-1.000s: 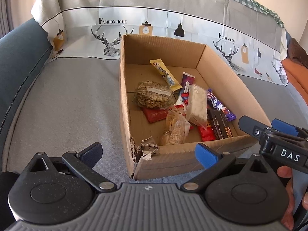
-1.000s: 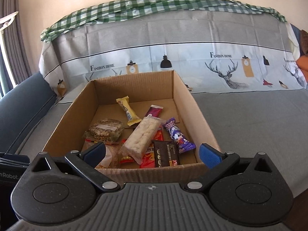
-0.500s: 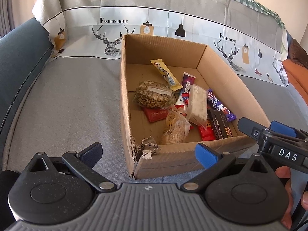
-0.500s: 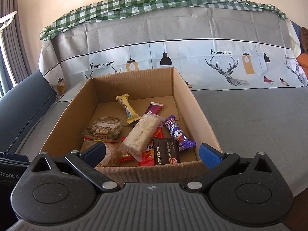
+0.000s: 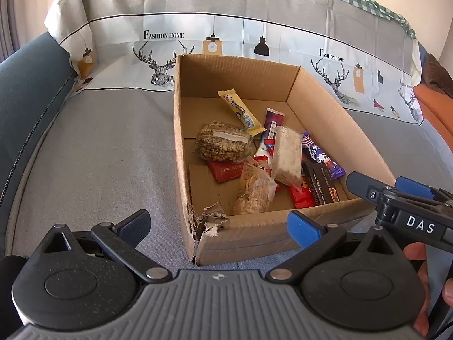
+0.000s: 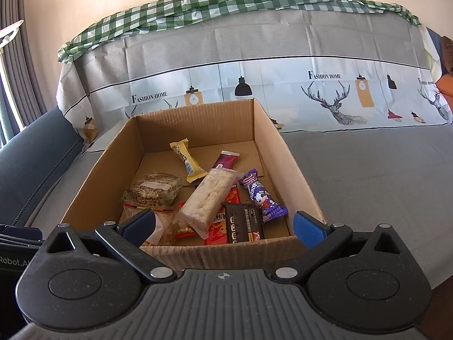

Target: Organize snacks

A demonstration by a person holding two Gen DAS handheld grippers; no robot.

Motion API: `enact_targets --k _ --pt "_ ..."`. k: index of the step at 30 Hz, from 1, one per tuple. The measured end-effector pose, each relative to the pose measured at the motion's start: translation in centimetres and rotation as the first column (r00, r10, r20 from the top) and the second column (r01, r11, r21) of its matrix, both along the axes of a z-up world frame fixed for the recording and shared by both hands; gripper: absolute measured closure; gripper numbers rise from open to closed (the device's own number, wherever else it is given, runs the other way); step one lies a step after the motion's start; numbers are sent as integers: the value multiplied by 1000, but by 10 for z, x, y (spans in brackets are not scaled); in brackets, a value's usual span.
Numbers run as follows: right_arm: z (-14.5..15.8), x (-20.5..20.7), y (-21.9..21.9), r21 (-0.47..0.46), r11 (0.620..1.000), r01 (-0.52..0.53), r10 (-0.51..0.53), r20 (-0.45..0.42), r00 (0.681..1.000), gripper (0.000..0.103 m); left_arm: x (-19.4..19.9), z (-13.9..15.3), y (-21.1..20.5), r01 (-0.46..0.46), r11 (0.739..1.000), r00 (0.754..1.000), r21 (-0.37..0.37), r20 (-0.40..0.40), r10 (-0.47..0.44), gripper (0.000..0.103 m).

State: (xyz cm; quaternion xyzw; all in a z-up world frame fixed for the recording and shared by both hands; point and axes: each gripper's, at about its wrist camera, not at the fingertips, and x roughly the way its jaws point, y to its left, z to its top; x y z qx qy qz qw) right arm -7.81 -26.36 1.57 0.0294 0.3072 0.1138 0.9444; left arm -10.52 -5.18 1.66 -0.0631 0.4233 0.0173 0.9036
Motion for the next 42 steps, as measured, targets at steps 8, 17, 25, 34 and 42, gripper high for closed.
enact_targets --k 8,17,25,34,42 --pt "0 0 -1 1 1000 0 0 0 1000 1 -2 2 -2 18 1000 1000 8 17 -18 1" --pt "0 0 -1 2 1000 0 0 -1 1000 1 -2 2 -3 30 999 999 12 28 -30 1" --pt "0 1 -1 7 1000 2 -2 -3 1000 1 -1 1 -4 34 999 999 11 29 -34 1" --pt "0 1 -1 10 1000 3 -3 -4 1000 1 1 1 -6 39 999 999 14 34 -39 1" --pt "1 0 -1 9 1000 4 -4 -5 1000 1 -1 2 -6 47 999 997 16 53 -47 0"
